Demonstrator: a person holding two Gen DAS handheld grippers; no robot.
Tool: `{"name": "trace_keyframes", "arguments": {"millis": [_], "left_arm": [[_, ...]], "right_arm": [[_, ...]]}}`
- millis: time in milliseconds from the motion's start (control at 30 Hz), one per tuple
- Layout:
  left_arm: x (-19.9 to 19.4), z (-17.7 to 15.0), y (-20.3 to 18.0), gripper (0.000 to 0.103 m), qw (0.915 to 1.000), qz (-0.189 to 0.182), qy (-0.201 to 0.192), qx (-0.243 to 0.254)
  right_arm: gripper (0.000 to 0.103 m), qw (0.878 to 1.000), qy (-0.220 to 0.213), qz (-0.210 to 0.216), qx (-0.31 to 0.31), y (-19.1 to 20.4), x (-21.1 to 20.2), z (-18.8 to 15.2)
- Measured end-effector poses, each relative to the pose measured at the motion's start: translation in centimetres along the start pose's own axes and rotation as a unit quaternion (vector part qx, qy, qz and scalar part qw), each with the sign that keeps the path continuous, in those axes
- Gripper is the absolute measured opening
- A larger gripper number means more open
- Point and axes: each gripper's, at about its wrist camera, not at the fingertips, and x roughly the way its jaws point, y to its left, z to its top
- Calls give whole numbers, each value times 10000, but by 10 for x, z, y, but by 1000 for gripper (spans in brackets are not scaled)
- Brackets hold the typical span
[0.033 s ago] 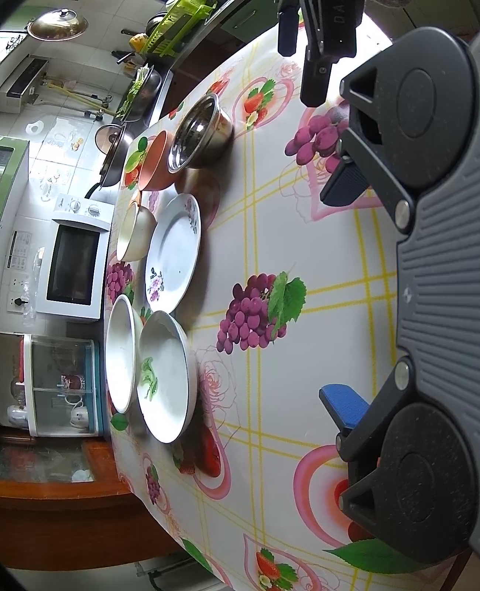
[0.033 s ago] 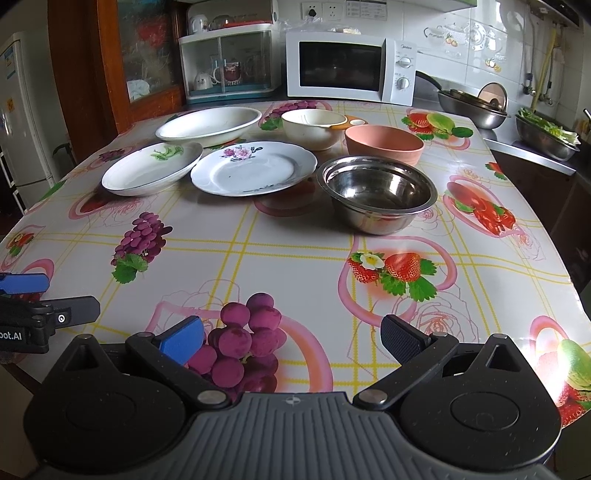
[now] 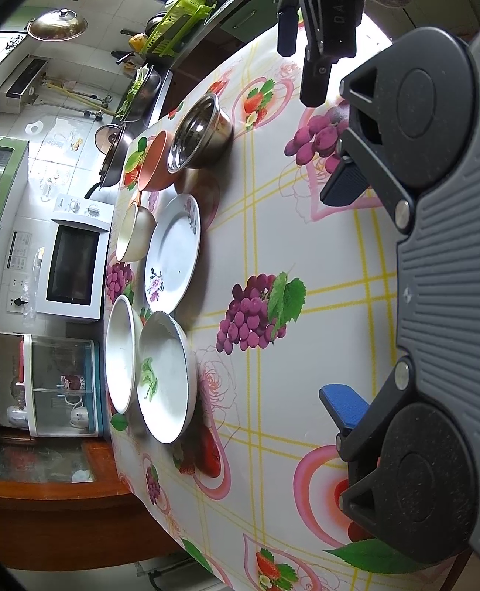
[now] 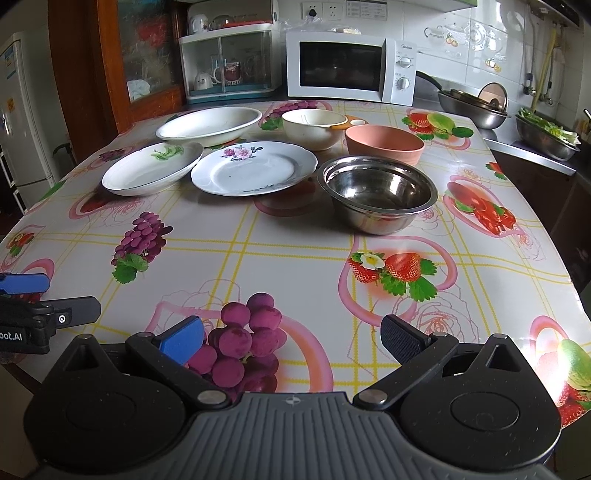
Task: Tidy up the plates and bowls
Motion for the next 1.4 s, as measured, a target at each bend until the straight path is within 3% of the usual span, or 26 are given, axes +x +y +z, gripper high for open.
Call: {"name": "trace_keyframes", "arguments": {"millis": [1400], "left_arm": [[16, 11, 8, 103, 9998, 30, 176, -114]], "right_arm": [[103, 9996, 104, 130, -224, 5, 18, 8]]}}
